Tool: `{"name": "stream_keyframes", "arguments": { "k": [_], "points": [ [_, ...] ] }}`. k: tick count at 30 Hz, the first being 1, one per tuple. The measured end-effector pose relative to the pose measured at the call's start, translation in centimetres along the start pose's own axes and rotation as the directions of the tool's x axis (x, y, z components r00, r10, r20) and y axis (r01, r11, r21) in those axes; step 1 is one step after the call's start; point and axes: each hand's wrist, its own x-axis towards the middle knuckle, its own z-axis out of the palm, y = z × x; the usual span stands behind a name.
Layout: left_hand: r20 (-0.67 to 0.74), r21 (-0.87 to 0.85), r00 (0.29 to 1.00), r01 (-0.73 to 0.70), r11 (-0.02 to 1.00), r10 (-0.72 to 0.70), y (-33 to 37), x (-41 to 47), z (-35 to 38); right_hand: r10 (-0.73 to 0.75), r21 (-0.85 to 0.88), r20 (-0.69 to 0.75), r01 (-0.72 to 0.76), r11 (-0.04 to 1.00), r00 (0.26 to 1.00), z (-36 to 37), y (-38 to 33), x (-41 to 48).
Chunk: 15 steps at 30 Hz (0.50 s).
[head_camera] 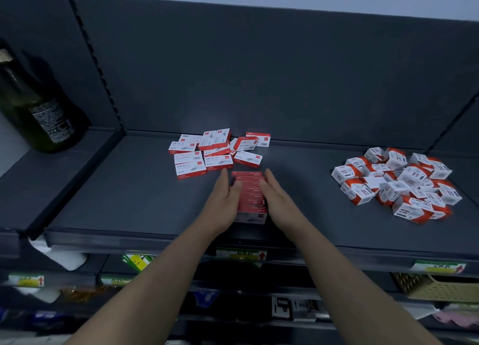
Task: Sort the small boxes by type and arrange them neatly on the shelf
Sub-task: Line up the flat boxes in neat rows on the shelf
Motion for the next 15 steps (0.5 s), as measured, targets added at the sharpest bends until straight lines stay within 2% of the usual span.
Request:
{"name": "stream_keyframes", "arguments": {
  "k": [3,6,8,10,12,15],
  "points": [
    [0.012,-0.036,1.0,0.012,0.999,-0.011,0.0,0.6,0.8,-0.026,0.005,0.014,0.026,1.0,1.0,1.1,0.3,0.6],
    [0.017,-0.115,0.999,0.043,0.992,-0.041,-0.3,0.6,-0.4,-0.025,0.102,0.033,0.021,0.995,0.999,0.1,-0.1,0.6],
    [0.036,-0.124,0.998,0.051,0.991,-0.047,-0.7,1.1,-2.1,0.016,0.083,0.051,-0.02,0.996,0.999,-1.3,-0.5,0.3],
    [0.146,0.016,0.987,0.066,0.998,-0.068,-1.0,1.8,-3.9,0.046,0.026,0.173,-0.051,0.998,0.984,-2.6,-0.5,0.5],
    [0.279,0.221,0.953,0.053,0.974,-0.116,-1.0,2.4,-5.0,0.104,-0.116,0.258,-0.076,0.99,0.96,-3.7,-0.1,1.0],
    [0.399,0.367,0.906,-0.021,0.93,-0.138,-0.3,2.9,-4.8,0.12,-0.237,0.359,-0.034,0.971,0.926,-4.2,-0.2,1.9]
  ]
}}
